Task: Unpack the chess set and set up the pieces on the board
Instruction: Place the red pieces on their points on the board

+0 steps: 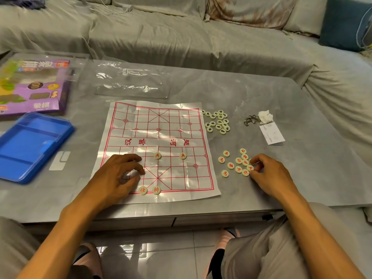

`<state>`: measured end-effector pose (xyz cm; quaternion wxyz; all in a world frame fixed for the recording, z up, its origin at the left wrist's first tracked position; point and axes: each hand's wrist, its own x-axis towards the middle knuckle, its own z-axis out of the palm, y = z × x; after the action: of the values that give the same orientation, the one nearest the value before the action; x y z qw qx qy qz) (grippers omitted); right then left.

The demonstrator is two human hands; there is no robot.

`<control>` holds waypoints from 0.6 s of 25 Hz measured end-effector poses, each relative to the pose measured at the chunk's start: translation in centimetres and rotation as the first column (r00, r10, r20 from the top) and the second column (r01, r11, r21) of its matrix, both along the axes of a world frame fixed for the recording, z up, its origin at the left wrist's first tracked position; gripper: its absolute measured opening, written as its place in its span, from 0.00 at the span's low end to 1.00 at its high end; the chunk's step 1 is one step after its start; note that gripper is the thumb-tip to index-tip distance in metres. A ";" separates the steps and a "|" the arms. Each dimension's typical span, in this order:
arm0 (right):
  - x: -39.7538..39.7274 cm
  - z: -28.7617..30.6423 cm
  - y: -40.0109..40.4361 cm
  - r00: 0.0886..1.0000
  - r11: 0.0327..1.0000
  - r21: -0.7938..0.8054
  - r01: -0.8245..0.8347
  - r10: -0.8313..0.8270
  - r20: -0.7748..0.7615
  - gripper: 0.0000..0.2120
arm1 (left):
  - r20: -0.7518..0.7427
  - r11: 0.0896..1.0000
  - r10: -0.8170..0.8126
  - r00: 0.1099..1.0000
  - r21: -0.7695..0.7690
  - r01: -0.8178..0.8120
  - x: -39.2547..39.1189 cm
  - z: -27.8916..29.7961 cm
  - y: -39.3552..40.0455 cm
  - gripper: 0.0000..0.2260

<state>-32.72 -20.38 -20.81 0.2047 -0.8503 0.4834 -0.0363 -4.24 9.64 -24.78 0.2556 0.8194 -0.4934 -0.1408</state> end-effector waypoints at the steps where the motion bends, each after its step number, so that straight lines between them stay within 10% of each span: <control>1: 0.1 0.0 0.1 1.000 1.000 0.004 -0.004 0.004 0.007 0.11 | 0.002 1.000 -0.002 1.000 0.001 0.002 0.0 0.0 0.0 0.13; 15: 1.1 -0.7 0.9 0.997 0.991 -0.123 -0.059 0.065 0.047 0.06 | -0.017 1.000 0.009 1.000 -0.023 -0.009 0.1 -0.1 0.0 0.18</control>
<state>-31.59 -19.44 -21.52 0.1658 -0.8746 0.4483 -0.0809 -4.13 9.61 -24.89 0.2699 0.8173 -0.4892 -0.1407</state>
